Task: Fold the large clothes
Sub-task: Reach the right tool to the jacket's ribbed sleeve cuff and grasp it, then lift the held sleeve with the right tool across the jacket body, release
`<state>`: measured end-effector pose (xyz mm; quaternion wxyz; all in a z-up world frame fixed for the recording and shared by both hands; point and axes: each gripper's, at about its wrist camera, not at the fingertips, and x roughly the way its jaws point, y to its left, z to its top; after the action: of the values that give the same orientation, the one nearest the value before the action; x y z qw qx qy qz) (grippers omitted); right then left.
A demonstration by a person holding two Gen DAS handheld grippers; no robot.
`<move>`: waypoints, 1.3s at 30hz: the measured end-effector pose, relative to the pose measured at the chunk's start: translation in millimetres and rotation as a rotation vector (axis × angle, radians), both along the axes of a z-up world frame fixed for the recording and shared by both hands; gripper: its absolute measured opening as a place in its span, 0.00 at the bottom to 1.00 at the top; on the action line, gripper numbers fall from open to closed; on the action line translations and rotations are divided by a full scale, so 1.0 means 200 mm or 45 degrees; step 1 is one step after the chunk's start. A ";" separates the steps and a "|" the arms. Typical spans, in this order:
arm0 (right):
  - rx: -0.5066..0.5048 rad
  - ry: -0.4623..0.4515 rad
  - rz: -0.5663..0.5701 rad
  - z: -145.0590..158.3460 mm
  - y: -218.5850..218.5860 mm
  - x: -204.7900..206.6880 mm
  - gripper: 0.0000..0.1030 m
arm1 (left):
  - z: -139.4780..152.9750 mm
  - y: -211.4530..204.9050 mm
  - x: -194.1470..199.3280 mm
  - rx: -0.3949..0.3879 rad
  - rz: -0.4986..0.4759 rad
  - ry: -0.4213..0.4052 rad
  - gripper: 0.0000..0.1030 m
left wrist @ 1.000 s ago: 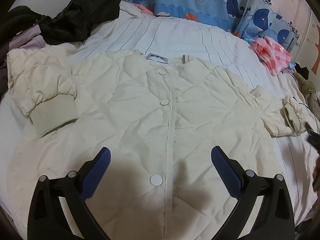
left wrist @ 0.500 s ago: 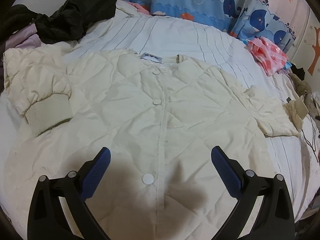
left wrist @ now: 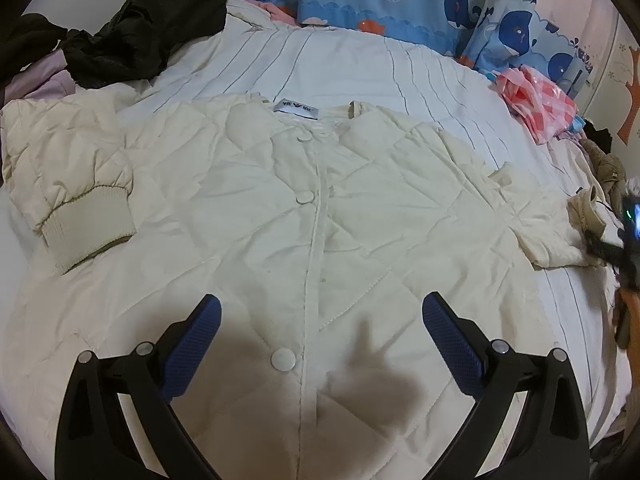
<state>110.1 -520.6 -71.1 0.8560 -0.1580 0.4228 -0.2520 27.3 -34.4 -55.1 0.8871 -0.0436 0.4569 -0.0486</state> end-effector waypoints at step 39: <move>1.562 -0.802 -0.263 0.00 -0.92 -0.29 0.18 | 0.05 0.06 -0.01 -0.057 0.013 0.002 0.94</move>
<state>52.0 -705.1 -71.5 0.8441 0.4758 0.2334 -0.0815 24.6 -22.0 -46.0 0.8857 -0.0659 0.4563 -0.0543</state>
